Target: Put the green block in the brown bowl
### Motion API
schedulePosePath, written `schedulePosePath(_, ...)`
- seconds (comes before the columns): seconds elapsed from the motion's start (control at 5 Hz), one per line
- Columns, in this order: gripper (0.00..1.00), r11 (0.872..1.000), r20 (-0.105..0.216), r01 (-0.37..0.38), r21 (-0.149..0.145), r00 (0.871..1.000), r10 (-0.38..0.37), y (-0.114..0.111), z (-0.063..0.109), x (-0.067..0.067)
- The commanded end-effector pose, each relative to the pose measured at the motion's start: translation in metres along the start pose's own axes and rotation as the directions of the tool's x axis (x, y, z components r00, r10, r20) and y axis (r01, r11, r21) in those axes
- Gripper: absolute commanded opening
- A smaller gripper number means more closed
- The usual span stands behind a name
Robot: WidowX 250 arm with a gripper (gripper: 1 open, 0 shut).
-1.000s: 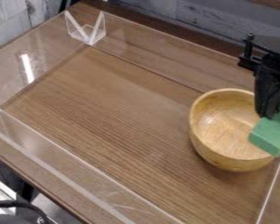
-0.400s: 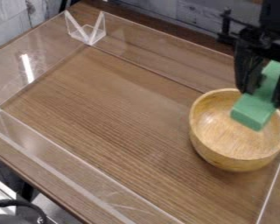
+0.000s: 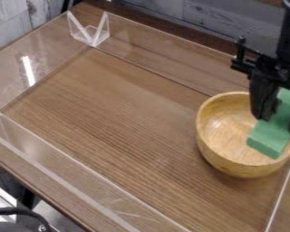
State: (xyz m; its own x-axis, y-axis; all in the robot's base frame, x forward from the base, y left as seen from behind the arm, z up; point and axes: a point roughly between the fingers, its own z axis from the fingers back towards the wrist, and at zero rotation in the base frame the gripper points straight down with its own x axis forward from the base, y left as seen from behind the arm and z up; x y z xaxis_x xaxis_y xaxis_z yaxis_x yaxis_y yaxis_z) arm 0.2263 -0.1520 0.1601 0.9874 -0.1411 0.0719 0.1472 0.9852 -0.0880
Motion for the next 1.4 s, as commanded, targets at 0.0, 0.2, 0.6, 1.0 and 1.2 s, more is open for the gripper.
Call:
schedulePosePath(0.0,0.00,1.000,0.059,0.005,-0.009,0.998,-0.005,0.001,0.006,0.001)
schedulePosePath(0.2,0.00,1.000,0.073,-0.002,-0.005,0.997,0.003,0.004,0.003,0.000)
schedulePosePath(0.6,0.00,1.000,0.111,-0.020,0.004,0.994,0.019,0.014,0.004,0.004)
schedulePosePath(1.0,0.00,1.000,0.143,-0.026,0.010,0.989,0.024,0.016,-0.006,0.006)
schedulePosePath(1.2,0.00,1.000,0.155,-0.024,0.013,0.988,0.021,0.014,-0.013,0.007)
